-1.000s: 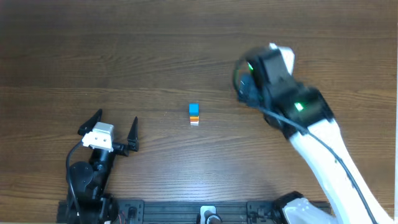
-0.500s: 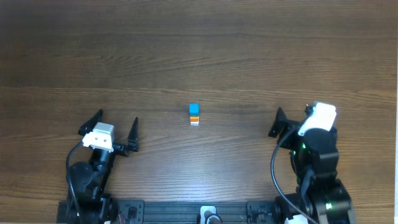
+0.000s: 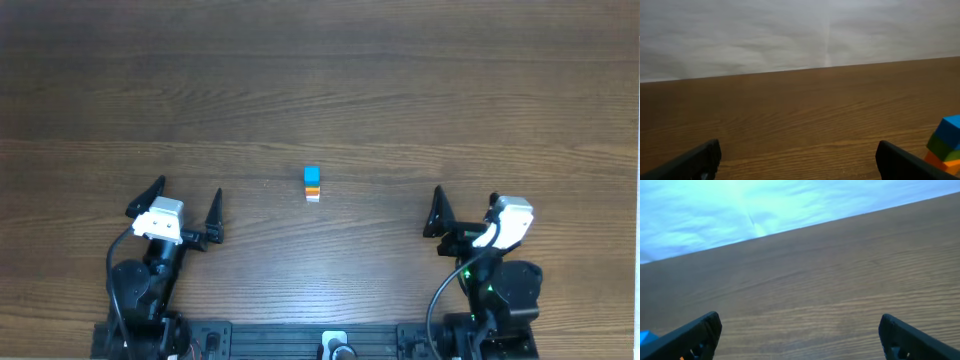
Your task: Stack Cubes
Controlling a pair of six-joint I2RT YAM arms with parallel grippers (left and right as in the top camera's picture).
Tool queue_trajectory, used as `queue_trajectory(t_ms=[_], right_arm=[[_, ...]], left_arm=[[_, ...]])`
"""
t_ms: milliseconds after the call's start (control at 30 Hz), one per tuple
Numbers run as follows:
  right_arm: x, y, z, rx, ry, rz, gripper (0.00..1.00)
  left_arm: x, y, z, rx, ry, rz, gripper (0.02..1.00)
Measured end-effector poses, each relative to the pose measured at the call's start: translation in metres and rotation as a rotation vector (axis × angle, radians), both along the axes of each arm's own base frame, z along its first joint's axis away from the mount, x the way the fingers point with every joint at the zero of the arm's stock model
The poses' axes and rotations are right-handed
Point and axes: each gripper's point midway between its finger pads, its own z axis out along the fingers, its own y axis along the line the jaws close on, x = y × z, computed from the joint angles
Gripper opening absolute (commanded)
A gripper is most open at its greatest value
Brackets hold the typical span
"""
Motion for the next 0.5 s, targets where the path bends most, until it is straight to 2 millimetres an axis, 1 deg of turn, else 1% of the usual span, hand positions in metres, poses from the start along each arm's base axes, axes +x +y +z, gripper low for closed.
queue_trajectory(t_ms=[133, 333, 500], right_arm=[[0.002, 0.004, -0.026, -0.037, 0.016, 0.032, 0.993], [0.006, 0.008, -0.050, -0.110, 0.045, 0.070, 0.991], [0.006, 0.012, -0.048, -0.182, 0.026, 0.111, 0.991]], left_arm=[[0.000, 0.000, 0.000, 0.000, 0.000, 0.000, 1.000], [0.000, 0.000, 0.000, 0.000, 0.000, 0.000, 0.998], [0.000, 0.000, 0.000, 0.000, 0.000, 0.000, 0.998]])
